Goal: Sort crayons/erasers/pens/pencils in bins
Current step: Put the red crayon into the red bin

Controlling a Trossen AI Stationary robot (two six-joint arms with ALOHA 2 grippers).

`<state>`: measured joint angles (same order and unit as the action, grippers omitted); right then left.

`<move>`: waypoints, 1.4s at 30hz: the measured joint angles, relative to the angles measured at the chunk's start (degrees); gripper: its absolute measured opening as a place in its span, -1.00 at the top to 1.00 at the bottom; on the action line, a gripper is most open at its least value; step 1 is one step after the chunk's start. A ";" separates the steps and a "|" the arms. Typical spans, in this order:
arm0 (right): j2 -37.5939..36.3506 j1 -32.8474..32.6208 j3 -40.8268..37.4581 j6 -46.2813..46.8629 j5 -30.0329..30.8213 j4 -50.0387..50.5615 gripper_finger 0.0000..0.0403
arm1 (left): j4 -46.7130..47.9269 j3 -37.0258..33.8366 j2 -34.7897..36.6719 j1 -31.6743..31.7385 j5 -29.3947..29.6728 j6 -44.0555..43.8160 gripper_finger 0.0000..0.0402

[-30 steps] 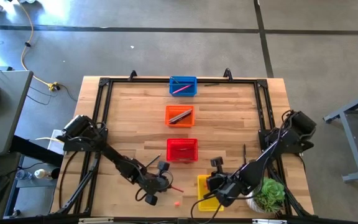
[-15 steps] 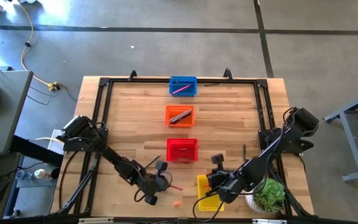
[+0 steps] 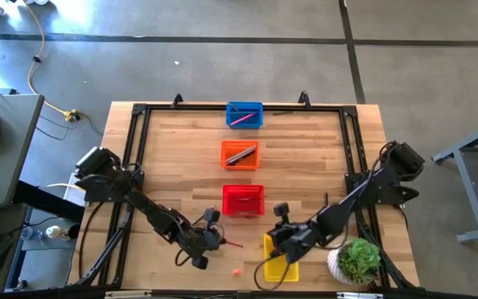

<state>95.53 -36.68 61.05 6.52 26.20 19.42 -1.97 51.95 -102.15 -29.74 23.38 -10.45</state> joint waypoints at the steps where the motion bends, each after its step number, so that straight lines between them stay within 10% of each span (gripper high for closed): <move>1: 0.00 0.93 -1.75 -1.04 -1.08 -3.11 1.00 | -0.25 -0.88 1.34 0.00 0.47 -0.31 1.00; 15: -15.57 6.93 -12.96 -9.59 -2.03 -16.47 1.00 | -3.41 -8.42 14.53 3.92 6.71 0.27 1.00; 42: -22.88 13.87 -13.28 -14.29 -1.81 -12.15 1.00 | -0.11 3.07 -0.59 25.93 -8.80 4.69 0.98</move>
<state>72.64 -22.80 47.77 -7.78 24.38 7.28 -2.08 55.02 -102.74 -3.81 14.58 -5.76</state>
